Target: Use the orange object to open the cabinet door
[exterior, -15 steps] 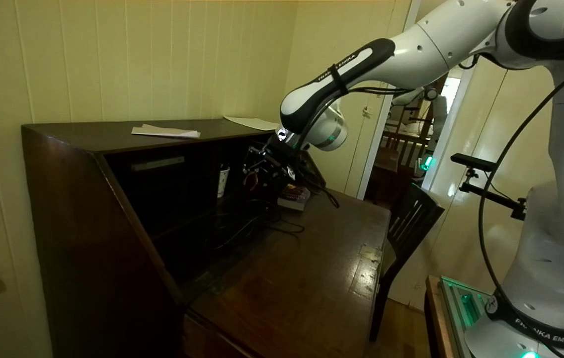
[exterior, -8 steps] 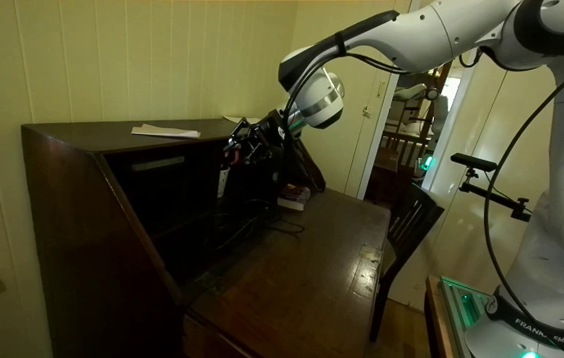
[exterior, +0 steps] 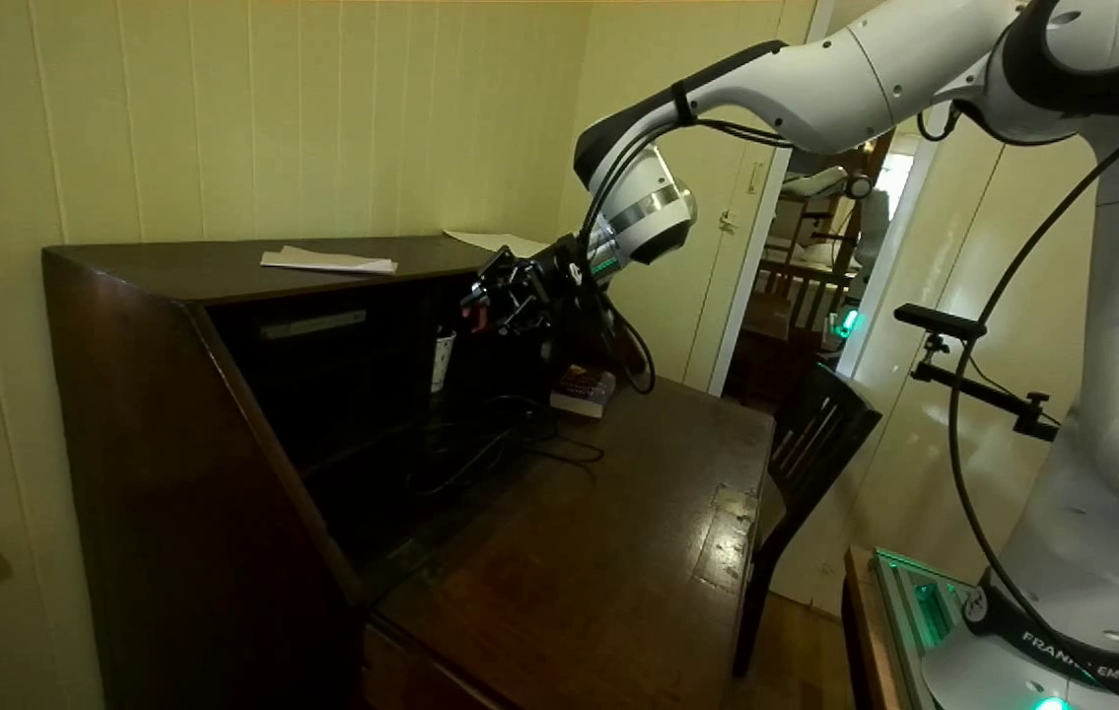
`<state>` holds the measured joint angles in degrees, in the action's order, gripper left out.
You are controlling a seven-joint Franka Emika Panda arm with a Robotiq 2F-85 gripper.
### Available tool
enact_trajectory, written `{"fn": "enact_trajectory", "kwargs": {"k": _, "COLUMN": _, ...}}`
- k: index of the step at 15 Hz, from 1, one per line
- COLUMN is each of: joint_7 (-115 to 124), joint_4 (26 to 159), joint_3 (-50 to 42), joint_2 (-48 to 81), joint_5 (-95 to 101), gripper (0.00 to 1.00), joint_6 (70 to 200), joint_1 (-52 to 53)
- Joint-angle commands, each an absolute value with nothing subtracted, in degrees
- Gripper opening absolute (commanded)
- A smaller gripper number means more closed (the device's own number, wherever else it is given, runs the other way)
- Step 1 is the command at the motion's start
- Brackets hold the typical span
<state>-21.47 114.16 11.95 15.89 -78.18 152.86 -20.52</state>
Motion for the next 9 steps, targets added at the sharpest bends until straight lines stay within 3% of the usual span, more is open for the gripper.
{"fn": "enact_trajectory", "kwargs": {"k": 1, "joint_7": -24.18, "joint_4": 116.07, "joint_3": 12.35, "joint_2": 15.22, "joint_5": -83.44, "gripper": 0.29, "joint_6": 152.71, "joint_1": -21.39}}
{"fn": "enact_trajectory", "kwargs": {"k": 9, "joint_7": -22.73, "joint_4": 114.88, "joint_3": 12.21, "joint_2": 11.01, "joint_5": -82.4, "gripper": 0.29, "joint_6": 168.35, "joint_1": -19.4}}
